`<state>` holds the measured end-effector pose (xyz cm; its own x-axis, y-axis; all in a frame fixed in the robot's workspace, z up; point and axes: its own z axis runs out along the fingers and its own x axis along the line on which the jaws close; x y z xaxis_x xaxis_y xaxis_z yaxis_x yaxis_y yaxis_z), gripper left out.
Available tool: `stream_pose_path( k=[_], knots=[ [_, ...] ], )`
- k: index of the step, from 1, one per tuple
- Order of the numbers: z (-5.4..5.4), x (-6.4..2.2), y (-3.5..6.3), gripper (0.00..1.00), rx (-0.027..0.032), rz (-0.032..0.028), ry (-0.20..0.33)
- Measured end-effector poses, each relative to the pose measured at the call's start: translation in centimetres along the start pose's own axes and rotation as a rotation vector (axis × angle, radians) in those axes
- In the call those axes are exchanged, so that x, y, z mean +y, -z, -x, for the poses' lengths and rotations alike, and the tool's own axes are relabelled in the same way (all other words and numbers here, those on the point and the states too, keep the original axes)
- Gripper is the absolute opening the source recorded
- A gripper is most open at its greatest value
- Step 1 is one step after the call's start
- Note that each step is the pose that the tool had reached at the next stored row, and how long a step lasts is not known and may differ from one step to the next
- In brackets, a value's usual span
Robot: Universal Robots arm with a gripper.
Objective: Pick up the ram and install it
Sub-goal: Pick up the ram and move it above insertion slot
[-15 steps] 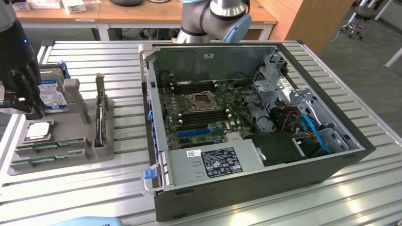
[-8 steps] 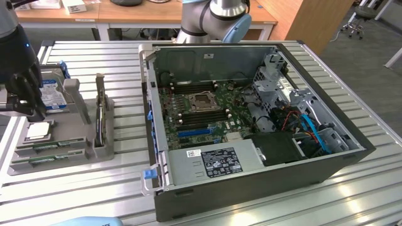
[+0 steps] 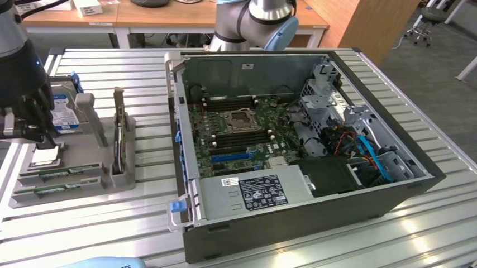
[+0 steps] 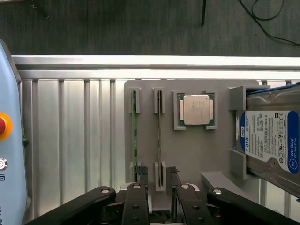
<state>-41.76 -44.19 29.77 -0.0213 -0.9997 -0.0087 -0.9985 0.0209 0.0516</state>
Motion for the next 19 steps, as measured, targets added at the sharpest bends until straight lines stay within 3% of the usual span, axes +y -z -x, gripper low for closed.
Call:
stream_pose_path(
  k=[19],
  knots=[
    [-1.1, -0.03, -0.34, 0.29, -0.0001, 0.0, 0.0]
  ],
)
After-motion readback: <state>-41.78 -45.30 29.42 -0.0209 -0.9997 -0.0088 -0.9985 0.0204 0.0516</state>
